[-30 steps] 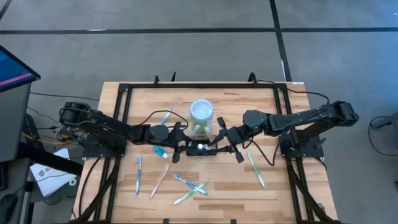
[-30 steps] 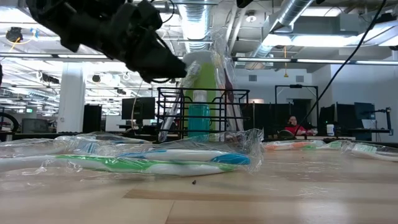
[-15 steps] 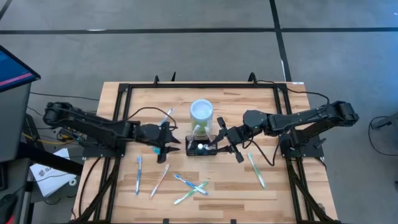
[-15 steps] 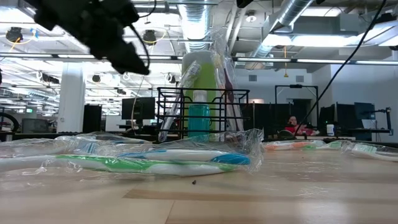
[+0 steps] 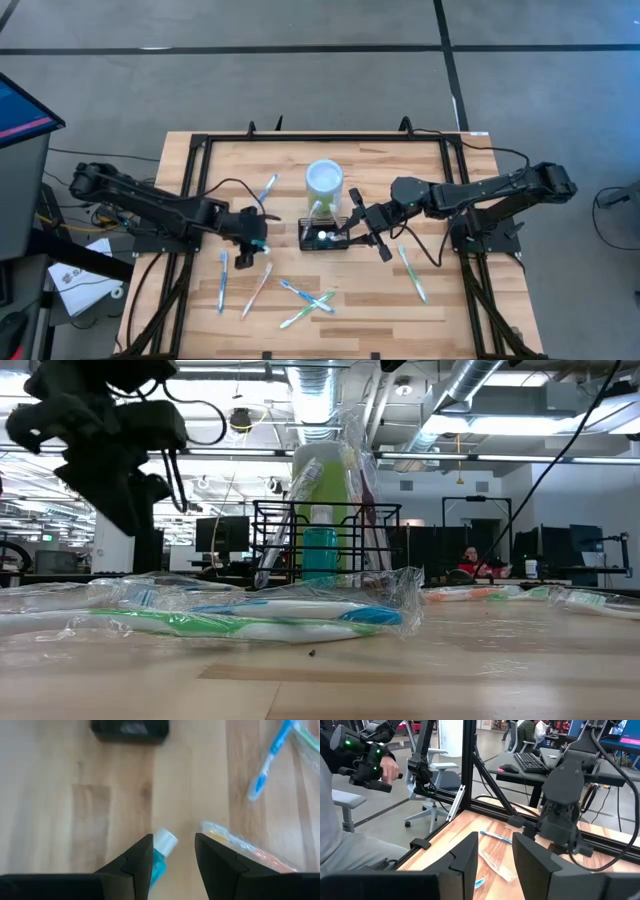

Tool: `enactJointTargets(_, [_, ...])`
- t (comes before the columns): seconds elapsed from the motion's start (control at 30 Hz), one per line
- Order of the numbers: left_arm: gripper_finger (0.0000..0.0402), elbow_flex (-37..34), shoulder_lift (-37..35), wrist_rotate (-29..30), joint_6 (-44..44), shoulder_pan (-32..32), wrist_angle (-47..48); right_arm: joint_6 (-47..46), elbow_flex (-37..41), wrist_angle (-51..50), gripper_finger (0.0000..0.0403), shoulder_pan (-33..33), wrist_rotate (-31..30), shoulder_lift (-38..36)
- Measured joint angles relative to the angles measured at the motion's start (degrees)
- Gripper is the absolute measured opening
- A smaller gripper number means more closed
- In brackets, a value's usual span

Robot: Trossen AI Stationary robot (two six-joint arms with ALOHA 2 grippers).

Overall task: Pick & Place toothbrushing station
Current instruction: Put the mouthwash into the the wire organizer

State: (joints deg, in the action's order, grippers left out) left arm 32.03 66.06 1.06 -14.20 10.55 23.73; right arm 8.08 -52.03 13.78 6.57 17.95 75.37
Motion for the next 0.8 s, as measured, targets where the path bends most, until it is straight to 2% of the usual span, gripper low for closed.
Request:
enactJointTargets(0.27, [0.0138, 0.02, 3.17, -1.55, 0.69, 0.0, 1.87, 0.02, 0.0, 0.0, 0.0111, 0.0, -0.01, 0.0])
enactJointTargets(0.63, [0.0138, 2.28, 6.61, -1.44, 6.72, 0.0, 1.65, 0.0, 0.0, -0.04, 0.0111, -0.33, 0.0, 0.0])
enactJointTargets(0.8, [0.014, 2.73, 10.52, -1.35, 9.54, 0.09, 2.01, -0.02, 0.02, -0.35, 0.0111, -0.42, -0.02, -0.01])
